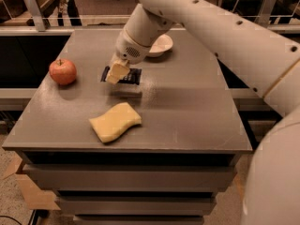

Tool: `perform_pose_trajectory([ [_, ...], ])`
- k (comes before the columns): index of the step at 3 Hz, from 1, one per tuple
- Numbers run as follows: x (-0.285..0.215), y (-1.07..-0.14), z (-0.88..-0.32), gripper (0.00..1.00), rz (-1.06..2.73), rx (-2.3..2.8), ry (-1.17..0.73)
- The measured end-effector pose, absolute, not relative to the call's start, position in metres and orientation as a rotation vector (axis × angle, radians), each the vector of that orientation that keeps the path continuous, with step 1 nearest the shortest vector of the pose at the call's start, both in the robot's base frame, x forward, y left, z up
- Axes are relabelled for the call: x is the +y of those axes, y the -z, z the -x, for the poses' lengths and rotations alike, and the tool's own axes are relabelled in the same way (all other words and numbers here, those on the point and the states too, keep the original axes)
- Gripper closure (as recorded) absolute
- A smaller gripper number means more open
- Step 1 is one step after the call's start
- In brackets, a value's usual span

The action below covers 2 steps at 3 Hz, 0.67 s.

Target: Move rxbar blueberry near apple

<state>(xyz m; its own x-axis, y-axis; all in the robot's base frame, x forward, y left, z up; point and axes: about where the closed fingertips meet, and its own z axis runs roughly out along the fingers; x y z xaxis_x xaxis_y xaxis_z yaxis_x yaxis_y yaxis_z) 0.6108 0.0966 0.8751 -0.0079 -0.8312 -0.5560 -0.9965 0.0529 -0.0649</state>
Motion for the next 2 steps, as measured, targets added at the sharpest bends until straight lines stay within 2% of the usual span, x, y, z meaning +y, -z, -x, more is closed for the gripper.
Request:
perform_pose_trajectory([
  [2, 0.156, -0.863, -0.614, 1.0, 2.012, 1.794, -0.526],
])
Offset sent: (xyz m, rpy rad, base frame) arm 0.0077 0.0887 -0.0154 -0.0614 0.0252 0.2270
